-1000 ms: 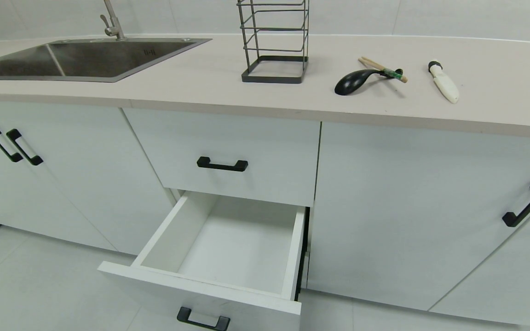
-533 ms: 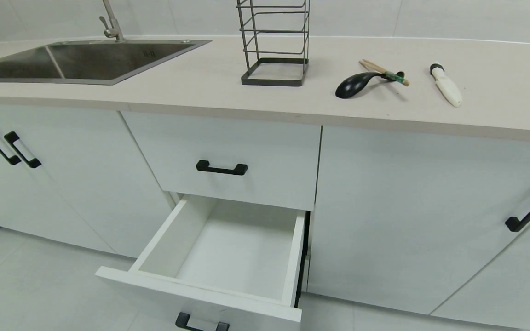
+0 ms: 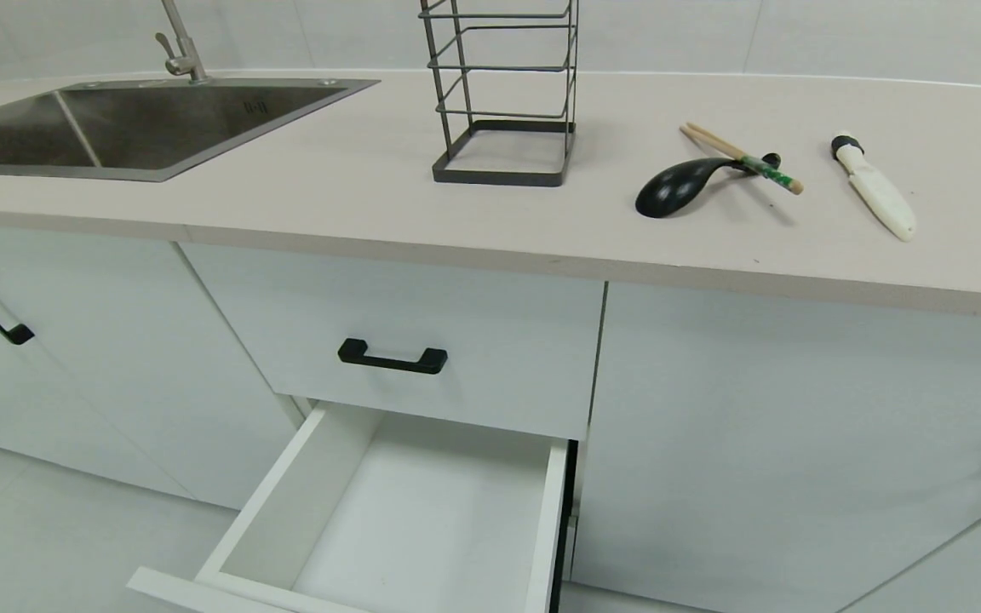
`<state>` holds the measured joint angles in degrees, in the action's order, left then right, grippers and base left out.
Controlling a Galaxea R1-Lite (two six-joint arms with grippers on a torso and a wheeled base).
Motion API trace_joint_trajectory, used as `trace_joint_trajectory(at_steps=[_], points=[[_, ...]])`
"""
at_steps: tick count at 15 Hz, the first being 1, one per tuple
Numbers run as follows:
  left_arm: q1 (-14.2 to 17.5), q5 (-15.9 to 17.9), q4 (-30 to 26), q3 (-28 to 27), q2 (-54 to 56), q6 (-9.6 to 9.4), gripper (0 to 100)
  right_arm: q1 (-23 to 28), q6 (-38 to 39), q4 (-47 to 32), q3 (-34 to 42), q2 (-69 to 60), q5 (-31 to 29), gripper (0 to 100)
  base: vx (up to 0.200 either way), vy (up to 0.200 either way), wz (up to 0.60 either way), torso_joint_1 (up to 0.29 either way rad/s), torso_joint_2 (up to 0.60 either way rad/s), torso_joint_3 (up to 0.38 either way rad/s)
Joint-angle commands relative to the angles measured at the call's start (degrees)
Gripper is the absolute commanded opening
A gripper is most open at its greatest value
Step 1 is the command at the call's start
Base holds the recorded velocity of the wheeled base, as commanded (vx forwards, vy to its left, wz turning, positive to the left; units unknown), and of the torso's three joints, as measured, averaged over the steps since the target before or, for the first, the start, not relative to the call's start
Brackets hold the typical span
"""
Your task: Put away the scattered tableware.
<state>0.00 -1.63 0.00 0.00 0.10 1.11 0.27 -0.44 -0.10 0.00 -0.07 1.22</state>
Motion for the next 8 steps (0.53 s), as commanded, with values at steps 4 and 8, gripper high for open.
trace_joint_trajectory(at_steps=[4, 8], points=[[0.00, -0.04, 0.00, 0.00, -0.10, 0.12, 100, 0.00, 0.00, 0.01, 0.00, 0.07, 0.01, 100, 0.000, 0.000, 0.00, 0.000, 0.00, 0.000], [0.00, -0.04, 0.00, 0.00, -0.10, 0.12, 100, 0.00, -0.18, 0.01, 0.00, 0.07, 0.01, 100, 0.000, 0.000, 0.00, 0.000, 0.00, 0.000]])
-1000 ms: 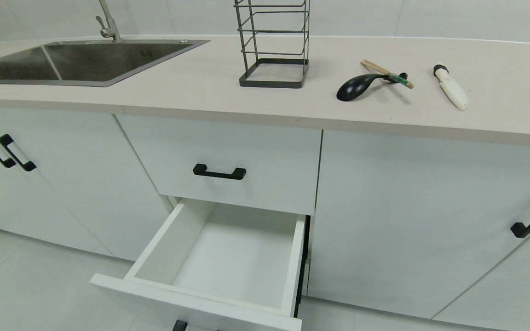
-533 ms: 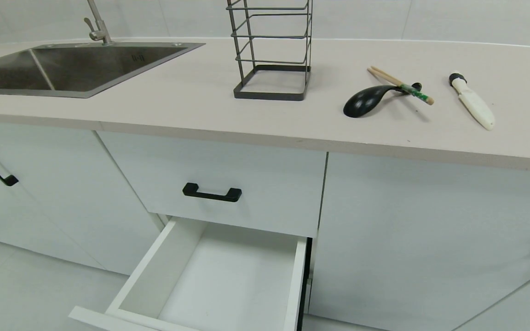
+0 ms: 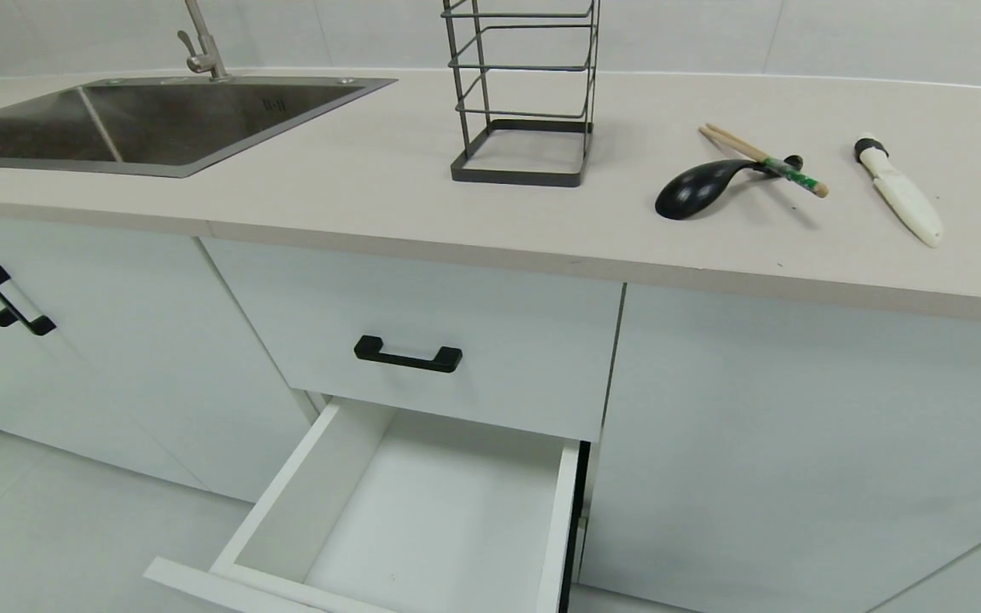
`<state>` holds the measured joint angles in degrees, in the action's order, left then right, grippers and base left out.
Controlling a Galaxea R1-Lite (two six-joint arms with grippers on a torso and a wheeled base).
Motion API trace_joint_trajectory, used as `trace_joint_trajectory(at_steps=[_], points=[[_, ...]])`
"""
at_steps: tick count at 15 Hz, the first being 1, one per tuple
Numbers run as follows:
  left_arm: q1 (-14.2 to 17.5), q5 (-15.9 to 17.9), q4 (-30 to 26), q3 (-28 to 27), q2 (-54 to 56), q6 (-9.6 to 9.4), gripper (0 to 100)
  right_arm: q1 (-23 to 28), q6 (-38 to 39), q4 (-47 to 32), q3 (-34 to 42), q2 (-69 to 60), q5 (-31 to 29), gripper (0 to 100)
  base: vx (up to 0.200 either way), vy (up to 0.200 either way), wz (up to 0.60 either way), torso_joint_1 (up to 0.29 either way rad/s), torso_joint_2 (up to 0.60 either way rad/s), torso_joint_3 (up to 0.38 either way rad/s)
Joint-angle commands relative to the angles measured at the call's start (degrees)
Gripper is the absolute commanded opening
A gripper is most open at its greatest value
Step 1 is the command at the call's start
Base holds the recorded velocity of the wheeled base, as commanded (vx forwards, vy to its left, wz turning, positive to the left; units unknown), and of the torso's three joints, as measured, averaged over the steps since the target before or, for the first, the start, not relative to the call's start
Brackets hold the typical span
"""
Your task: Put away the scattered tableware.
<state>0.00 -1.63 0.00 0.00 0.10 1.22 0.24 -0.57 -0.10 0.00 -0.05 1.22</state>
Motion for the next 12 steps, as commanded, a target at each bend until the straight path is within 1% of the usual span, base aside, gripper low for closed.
trace_joint_trajectory(at_steps=[1, 6, 7, 10, 12], points=[[0.00, -0.04, 0.00, 0.00, -0.10, 0.10, 100, 0.02, -0.04, 0.01, 0.00, 0.05, 0.01, 100, 0.000, 0.000, 0.00, 0.000, 0.00, 0.000], [0.00, -0.04, 0.00, 0.00, -0.10, 0.19, 100, 0.02, 0.05, 0.01, 0.00, 0.05, 0.01, 100, 0.000, 0.000, 0.00, 0.000, 0.00, 0.000], [0.00, -0.04, 0.00, 0.00, -0.10, 0.19, 100, 0.02, 0.05, 0.01, 0.00, 0.05, 0.01, 100, 0.000, 0.000, 0.00, 0.110, -0.17, -0.032], [0.00, -0.04, 0.00, 0.00, -0.10, 0.19, 100, 0.02, -0.04, 0.01, 0.00, 0.05, 0.01, 100, 0.000, 0.000, 0.00, 0.214, -0.07, -0.071], [0.00, -0.04, 0.00, 0.00, -0.10, 0.19, 100, 0.02, -0.04, 0.01, 0.00, 0.05, 0.01, 100, 0.000, 0.000, 0.00, 0.259, -0.22, -0.217]])
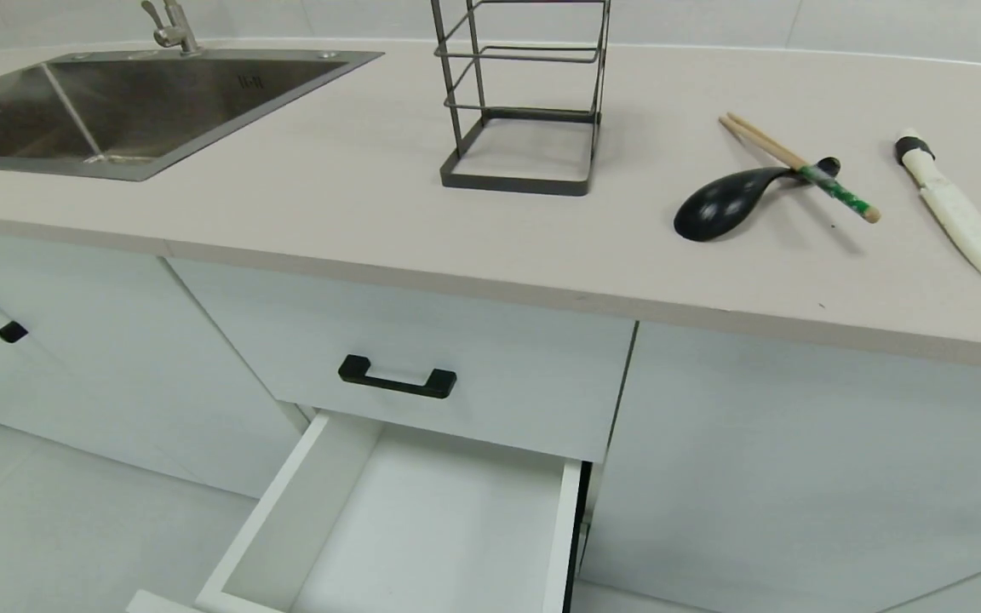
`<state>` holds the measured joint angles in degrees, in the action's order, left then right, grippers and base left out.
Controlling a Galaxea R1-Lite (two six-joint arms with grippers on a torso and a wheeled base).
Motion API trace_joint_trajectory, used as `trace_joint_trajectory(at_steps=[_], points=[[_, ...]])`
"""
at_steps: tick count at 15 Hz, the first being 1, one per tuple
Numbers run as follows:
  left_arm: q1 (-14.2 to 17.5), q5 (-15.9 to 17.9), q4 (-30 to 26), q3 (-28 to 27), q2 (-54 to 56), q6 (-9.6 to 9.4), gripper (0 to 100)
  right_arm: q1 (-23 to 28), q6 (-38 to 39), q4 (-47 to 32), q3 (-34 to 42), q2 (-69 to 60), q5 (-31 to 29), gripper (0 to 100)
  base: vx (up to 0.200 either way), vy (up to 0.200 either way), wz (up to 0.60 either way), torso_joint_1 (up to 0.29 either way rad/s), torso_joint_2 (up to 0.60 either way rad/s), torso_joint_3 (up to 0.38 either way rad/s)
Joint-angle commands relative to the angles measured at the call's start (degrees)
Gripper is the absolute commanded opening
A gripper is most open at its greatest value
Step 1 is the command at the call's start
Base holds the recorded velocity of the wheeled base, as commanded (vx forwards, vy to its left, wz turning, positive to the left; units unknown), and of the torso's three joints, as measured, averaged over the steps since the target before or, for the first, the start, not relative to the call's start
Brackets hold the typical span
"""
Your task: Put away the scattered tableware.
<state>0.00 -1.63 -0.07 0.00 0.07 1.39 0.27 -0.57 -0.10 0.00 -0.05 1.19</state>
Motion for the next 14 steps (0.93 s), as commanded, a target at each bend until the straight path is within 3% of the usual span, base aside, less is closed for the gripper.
trace_joint_trajectory(at_steps=[1, 10, 14], points=[[0.00, -0.04, 0.07, 0.00, -0.07, 0.02, 100, 0.00, -0.04, 0.01, 0.00, 0.05, 0.04, 100, 0.000, 0.000, 0.00, 0.256, -0.55, -0.266], [0.00, -0.04, 0.07, 0.00, -0.07, 0.02, 100, 0.00, -0.13, 0.01, 0.00, 0.05, 0.21, 100, 0.000, 0.000, 0.00, 0.172, -0.54, -0.200], [0.00, -0.04, 0.07, 0.00, -0.07, 0.02, 100, 0.00, -0.04, 0.01, 0.00, 0.05, 0.04, 100, 0.000, 0.000, 0.00, 0.362, -0.48, -0.229]])
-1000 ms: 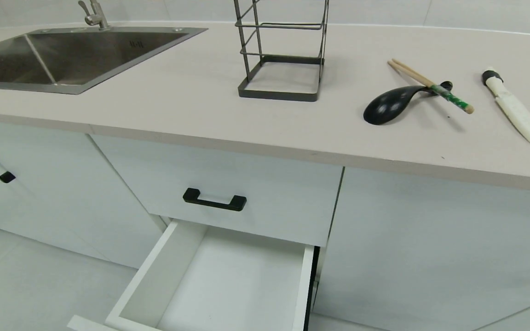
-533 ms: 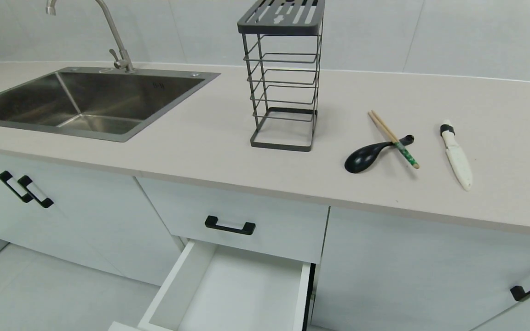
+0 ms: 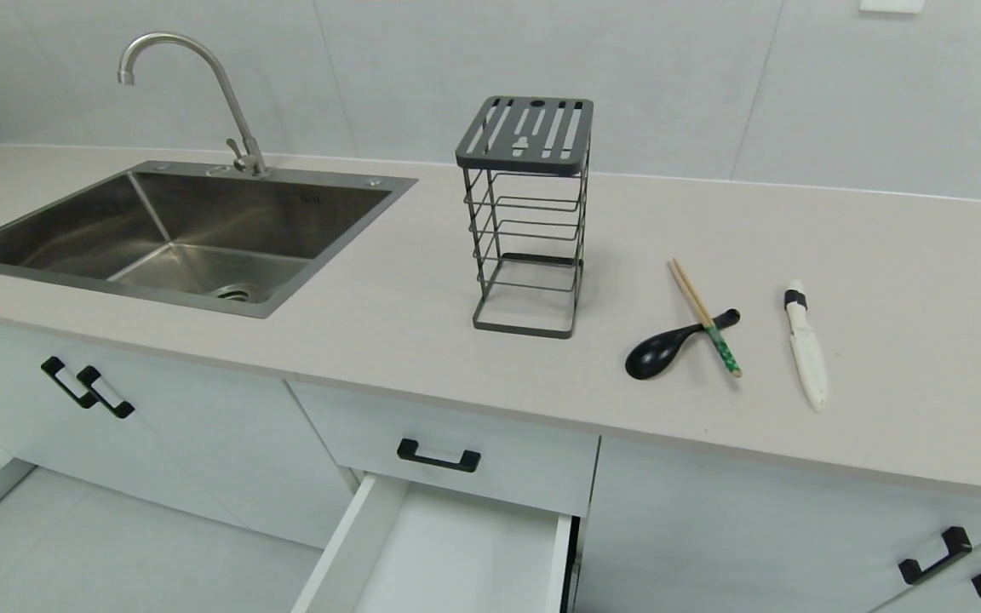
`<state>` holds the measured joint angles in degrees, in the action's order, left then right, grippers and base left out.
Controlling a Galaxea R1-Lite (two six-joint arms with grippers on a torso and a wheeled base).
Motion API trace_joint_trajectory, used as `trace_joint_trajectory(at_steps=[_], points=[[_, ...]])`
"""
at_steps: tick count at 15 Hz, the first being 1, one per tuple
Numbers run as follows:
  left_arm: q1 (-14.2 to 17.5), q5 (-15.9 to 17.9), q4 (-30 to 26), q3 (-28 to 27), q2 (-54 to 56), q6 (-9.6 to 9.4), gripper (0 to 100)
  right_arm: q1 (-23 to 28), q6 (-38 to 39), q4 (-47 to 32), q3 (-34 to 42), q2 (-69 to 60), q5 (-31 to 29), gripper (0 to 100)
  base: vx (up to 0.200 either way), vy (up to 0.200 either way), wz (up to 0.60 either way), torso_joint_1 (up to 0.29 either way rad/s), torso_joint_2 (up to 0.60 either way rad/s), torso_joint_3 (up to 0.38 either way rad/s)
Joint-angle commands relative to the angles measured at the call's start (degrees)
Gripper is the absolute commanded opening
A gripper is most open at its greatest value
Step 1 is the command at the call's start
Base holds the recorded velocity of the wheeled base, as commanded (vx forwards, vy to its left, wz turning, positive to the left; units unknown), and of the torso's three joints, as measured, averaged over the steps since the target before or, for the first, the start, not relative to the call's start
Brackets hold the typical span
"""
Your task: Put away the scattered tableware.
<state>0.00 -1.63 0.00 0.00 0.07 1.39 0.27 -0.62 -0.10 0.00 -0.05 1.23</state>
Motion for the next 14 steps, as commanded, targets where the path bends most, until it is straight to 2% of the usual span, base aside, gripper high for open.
trace_joint_trajectory(at_steps=[1, 8, 14], points=[[0.00, -0.04, 0.00, 0.00, -0.07, 0.02, 100, 0.00, 0.09, 0.01, 0.00, 0.05, 0.00, 100, 0.000, 0.000, 0.00, 0.300, -0.50, -0.242], [0.00, -0.04, 0.00, 0.00, -0.07, 0.02, 100, 0.00, 0.01, 0.01, 0.00, 0.05, 0.26, 100, 0.000, 0.000, 0.00, 0.263, -0.49, -0.232], [0.00, -0.04, 0.09, 0.00, -0.07, 0.37, 100, 0.00, 0.09, 0.01, 0.00, 0.05, 0.17, 100, 0.000, 0.000, 0.00, 0.027, -0.05, -0.026]])
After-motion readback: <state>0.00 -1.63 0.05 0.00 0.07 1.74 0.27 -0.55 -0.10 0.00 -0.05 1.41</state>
